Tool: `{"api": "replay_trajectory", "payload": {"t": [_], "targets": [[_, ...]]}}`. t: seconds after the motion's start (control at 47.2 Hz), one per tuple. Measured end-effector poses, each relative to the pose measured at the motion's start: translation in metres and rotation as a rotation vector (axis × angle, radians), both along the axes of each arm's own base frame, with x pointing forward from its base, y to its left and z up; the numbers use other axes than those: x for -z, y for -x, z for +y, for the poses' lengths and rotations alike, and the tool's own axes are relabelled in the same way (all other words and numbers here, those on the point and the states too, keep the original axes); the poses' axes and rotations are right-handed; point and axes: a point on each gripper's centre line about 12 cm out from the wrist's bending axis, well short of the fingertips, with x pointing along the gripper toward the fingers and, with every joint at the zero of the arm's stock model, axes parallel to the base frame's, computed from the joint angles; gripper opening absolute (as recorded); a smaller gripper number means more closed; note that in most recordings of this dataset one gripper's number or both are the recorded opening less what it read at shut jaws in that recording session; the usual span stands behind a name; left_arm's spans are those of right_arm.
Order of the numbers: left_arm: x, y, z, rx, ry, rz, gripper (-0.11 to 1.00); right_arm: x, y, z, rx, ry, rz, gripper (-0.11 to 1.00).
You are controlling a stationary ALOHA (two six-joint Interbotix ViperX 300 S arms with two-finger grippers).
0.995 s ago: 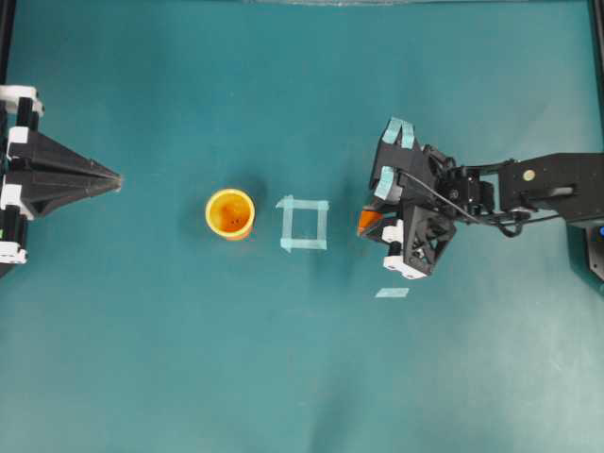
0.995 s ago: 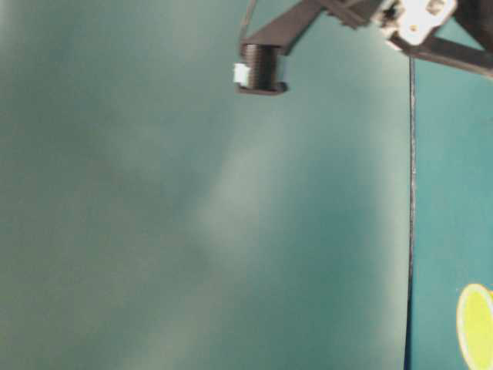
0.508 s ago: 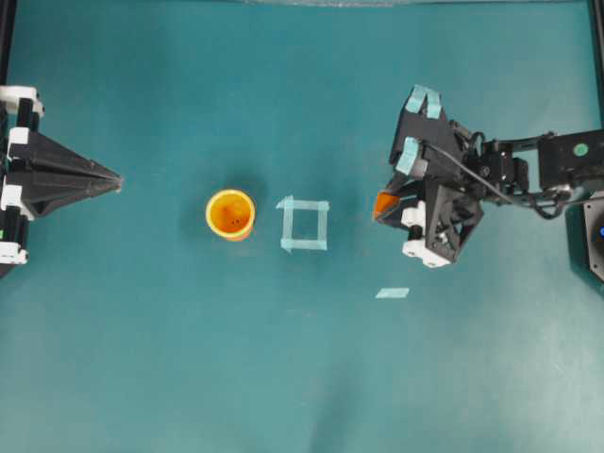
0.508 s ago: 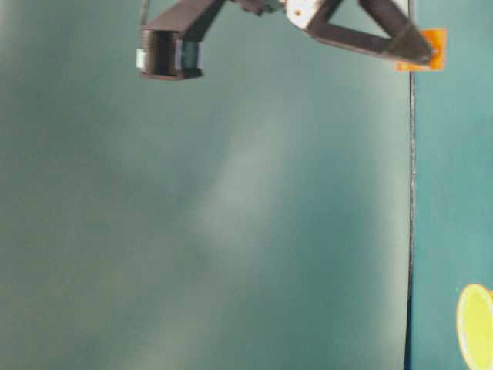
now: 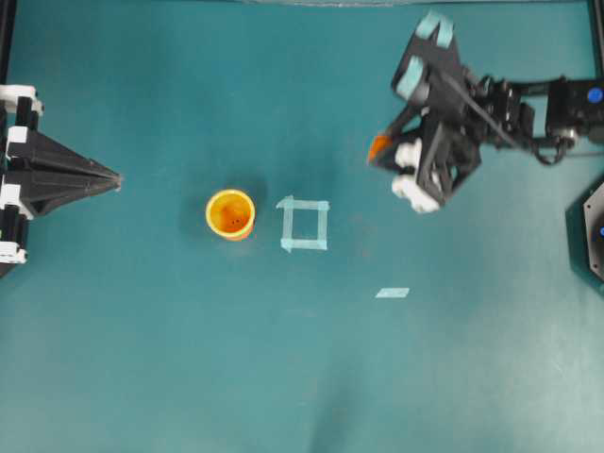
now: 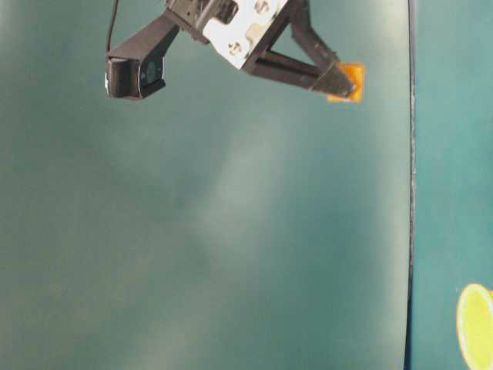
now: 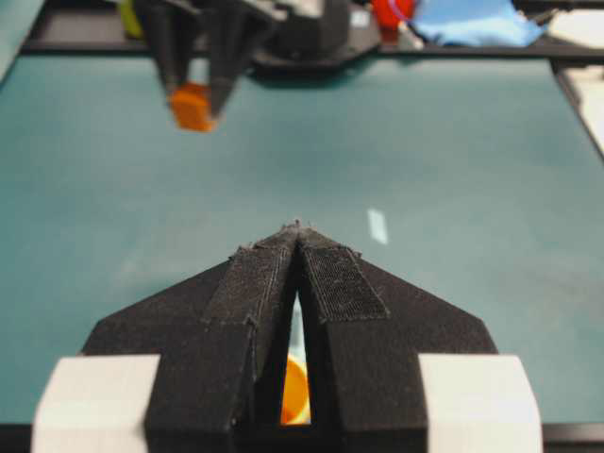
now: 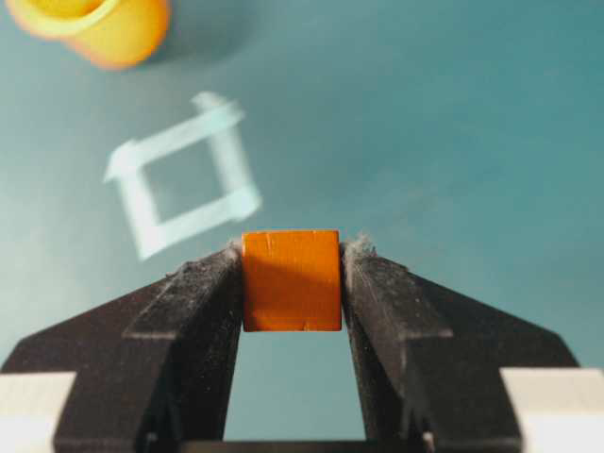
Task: Move the block backward with right arm.
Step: 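Lift the held block and carry it backward, away from the tape square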
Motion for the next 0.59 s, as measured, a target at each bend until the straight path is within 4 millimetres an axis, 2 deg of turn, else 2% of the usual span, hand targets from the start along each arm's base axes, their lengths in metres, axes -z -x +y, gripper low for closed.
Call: {"api": "replay_trajectory", "payload": {"t": [0.593], "targets": [[-0.002,0.0,0.0,0.0,-0.003,-0.005,0.0,-0.004,-0.004,-0.086,0.178,0.068,0.06,0.41]]}}
